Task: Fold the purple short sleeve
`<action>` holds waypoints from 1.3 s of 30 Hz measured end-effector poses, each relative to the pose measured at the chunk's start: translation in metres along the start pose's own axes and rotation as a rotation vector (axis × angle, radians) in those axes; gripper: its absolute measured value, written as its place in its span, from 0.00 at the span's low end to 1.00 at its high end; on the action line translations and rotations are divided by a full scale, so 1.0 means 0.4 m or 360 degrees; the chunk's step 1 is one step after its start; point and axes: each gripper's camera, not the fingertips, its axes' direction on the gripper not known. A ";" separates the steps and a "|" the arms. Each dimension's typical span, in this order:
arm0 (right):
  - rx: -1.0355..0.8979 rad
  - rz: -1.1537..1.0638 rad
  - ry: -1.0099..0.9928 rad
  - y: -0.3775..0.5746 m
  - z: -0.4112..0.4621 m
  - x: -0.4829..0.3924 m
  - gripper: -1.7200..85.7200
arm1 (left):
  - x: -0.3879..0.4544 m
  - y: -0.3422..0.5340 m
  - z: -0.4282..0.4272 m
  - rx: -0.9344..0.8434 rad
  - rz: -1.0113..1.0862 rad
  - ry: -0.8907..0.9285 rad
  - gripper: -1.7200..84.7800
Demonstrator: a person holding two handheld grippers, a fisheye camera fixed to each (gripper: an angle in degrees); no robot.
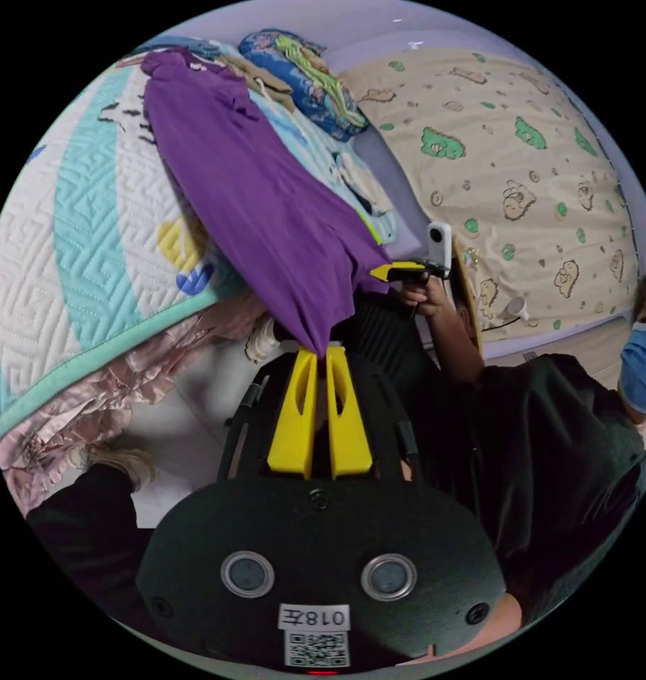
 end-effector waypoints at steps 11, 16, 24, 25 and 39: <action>0.0105 -0.0113 -0.0232 0.097 -0.168 -0.155 0.02 | 0.136 0.097 -0.148 0.0164 0.0218 0.0113 0.01; 0.0034 -0.0062 -0.0293 0.184 -0.234 -0.251 0.02 | 0.199 0.176 -0.147 0.0020 0.0202 0.0307 0.01; 0.0120 0.0063 -0.0468 -0.025 -0.365 -0.206 0.02 | 0.079 0.007 -0.258 0.0168 0.0173 0.0502 0.01; 0.0146 0.0051 -0.0477 -0.102 -0.395 -0.186 0.02 | 0.052 -0.058 -0.296 0.0200 0.0199 0.0488 0.01; 0.0447 0.0607 -0.0828 -1.029 -0.363 0.477 0.12 | -0.703 -0.821 -0.477 0.0685 -0.0444 0.0470 0.10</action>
